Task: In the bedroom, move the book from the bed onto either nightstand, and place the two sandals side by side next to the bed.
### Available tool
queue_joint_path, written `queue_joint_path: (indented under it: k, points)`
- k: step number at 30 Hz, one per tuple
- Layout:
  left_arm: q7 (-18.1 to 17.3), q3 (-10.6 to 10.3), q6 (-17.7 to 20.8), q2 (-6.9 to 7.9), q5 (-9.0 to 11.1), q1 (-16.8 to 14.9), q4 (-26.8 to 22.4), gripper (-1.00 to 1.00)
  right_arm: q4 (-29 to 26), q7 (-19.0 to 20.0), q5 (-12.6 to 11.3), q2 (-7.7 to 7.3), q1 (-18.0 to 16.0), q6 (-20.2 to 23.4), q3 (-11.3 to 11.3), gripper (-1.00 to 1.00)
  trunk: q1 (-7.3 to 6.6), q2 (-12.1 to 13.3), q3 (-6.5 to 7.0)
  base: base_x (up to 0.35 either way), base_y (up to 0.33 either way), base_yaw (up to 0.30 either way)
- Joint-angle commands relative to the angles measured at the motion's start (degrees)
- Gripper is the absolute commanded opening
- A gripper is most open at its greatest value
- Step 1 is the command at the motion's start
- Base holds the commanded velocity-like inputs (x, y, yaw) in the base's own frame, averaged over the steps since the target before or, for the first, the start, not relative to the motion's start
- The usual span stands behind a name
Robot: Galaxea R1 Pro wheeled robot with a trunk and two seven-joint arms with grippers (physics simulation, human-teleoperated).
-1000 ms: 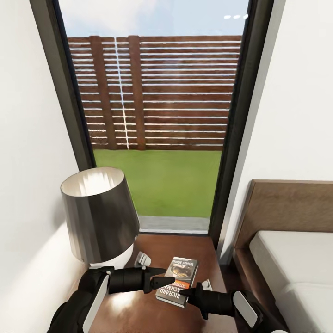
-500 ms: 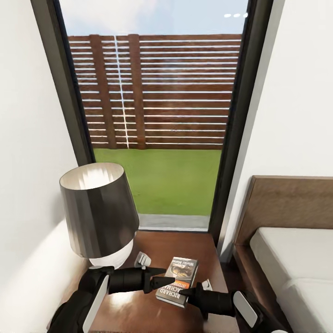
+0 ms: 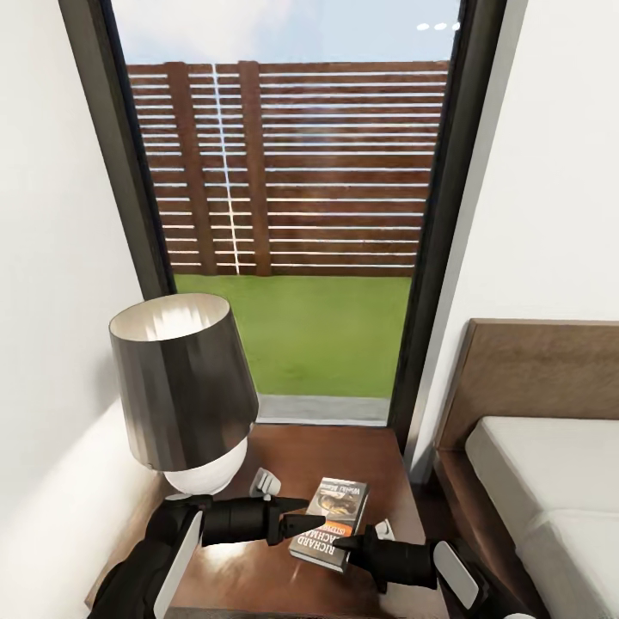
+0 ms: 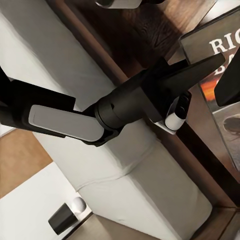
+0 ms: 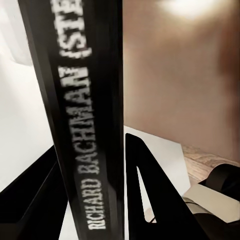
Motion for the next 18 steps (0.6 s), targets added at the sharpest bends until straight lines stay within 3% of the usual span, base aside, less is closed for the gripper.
queue_joint_path:
  k: [1,9,18]
  points:
    - [0.00,-0.01,0.45,0.00,0.27,-0.03,0.00,1.00,-0.01,0.30,0.01,-0.06,-0.03,0.01,0.26,-1.00,-0.01,-0.02,-0.06,0.000,0.000,0.000]
    - [-0.04,0.00,0.44,0.00,0.27,-0.03,-0.01,1.00,-0.01,0.30,0.01,-0.06,-0.03,0.01,0.26,-1.00,1.53,-2.83,-1.31,0.000,0.000,0.000]
    - [-0.08,0.00,0.46,0.00,0.27,-0.03,-0.02,1.00,-0.01,0.30,0.01,-0.06,-0.03,0.01,0.26,-1.00,1.75,-3.23,-1.49,0.000,0.000,0.000]
